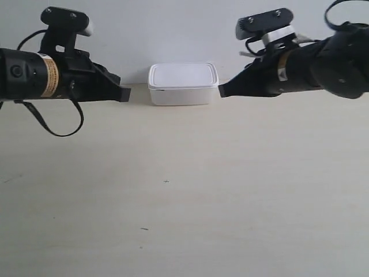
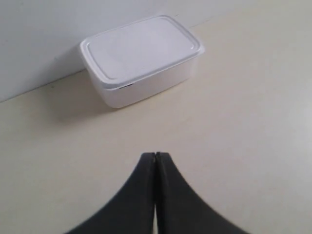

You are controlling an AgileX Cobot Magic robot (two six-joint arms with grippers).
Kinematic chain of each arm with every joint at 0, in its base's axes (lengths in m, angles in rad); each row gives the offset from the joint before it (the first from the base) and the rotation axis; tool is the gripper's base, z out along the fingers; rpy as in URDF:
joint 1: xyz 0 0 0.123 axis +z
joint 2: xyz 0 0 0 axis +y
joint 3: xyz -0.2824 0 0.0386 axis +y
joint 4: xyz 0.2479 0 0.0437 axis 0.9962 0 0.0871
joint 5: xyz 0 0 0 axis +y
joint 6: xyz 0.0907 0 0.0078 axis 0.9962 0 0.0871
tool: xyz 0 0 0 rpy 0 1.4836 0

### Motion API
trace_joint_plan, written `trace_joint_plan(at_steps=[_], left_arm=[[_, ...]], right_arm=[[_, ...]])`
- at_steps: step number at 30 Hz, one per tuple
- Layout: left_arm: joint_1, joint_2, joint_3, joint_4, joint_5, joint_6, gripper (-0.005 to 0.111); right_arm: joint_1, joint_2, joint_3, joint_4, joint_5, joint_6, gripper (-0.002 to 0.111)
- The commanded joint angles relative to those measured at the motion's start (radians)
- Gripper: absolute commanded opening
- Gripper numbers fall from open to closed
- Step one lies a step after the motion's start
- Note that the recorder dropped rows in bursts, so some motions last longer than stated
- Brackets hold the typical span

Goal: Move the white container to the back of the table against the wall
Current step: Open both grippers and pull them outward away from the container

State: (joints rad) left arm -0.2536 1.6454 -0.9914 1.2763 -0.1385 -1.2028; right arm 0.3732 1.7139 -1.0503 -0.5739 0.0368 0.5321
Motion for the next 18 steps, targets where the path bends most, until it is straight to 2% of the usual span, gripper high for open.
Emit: trace_joint_plan(at_steps=[1, 8, 14, 18], left_arm=[[-0.044, -0.179, 0.129, -0.092, 0.002, -0.005, 0.000], [-0.093, -0.474, 0.327, -0.196, 0.002, -0.007, 0.000], [-0.097, -0.777, 0.498, -0.318, 0.019, -0.013, 0.000], [-0.097, -0.971, 0.588, -0.326, 0.061, -0.037, 0.000]], right_arm=[[0.000, -0.228, 0.137, -0.001, -0.024, 0.118, 0.000], [0.000, -0.631, 0.326, 0.001, 0.008, 0.223, 0.000], [0.000, -0.999, 0.436, 0.024, 0.219, 0.214, 0.000], [0.000, -1.221, 0.451, 0.090, 0.376, 0.138, 0.000]])
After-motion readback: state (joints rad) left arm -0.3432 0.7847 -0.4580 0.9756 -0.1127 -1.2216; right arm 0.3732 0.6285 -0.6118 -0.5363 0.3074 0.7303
